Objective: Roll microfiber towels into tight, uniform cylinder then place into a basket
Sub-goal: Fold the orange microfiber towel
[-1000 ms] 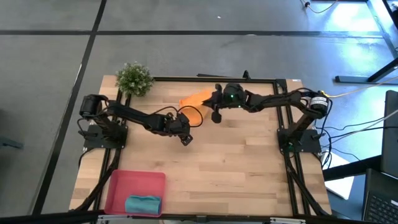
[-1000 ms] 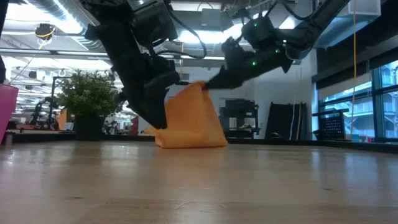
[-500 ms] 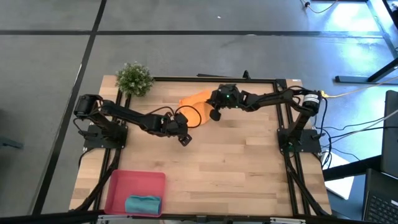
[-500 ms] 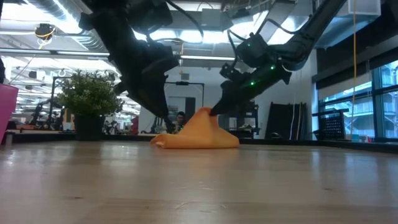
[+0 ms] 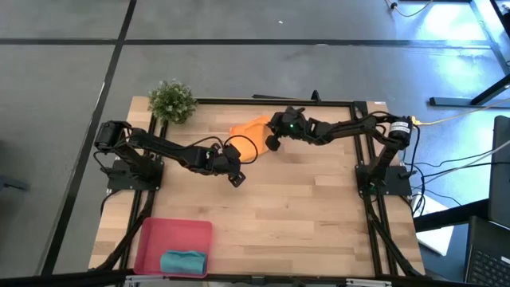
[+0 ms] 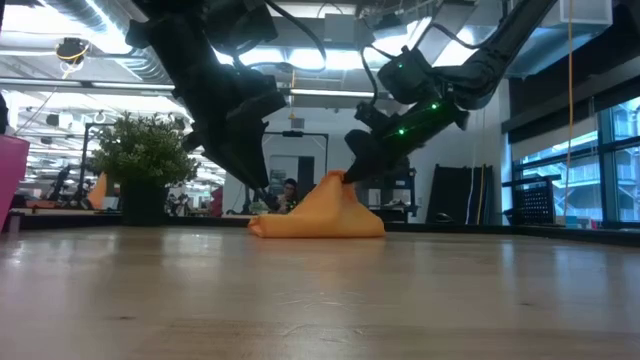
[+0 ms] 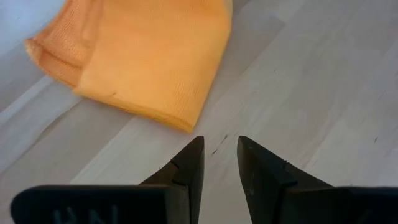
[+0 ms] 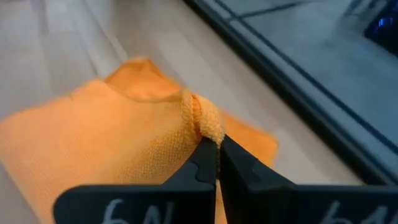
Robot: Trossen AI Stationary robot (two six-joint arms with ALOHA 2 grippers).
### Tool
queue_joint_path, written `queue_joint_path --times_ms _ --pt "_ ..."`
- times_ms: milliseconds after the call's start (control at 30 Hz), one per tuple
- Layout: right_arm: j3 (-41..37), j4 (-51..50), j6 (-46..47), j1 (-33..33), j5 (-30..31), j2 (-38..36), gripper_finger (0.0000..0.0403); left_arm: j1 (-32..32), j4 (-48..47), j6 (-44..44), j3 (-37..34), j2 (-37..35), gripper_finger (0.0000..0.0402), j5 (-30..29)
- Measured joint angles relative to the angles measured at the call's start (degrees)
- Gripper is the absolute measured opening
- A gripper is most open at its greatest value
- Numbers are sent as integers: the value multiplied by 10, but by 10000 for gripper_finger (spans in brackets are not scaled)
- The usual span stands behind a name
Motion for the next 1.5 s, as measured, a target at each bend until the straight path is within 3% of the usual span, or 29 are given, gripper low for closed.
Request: queue_joint_path --times_ms 333,533,800,1100,1267,1400,1500 --pt "0 -77 28 4 14 4 5 0 0 0 0 0 89 0" --pt "0 -98 44 4 -28 4 21 0 0 0 0 0 89 0" --pt "0 -107 74 -3 -31 4 91 0 0 0 0 0 89 0" --pt "0 -105 102 -24 -5 4 207 2 0 0 0 0 89 -1" --pt "12 -127 85 -27 -110 -10 240 23 13 0 1 5 89 -18" --pt "15 -163 56 -26 -229 -12 243 45 43 33 1 24 88 -17" --pt "10 -181 28 -23 -270 -12 244 64 61 61 1 43 88 1"
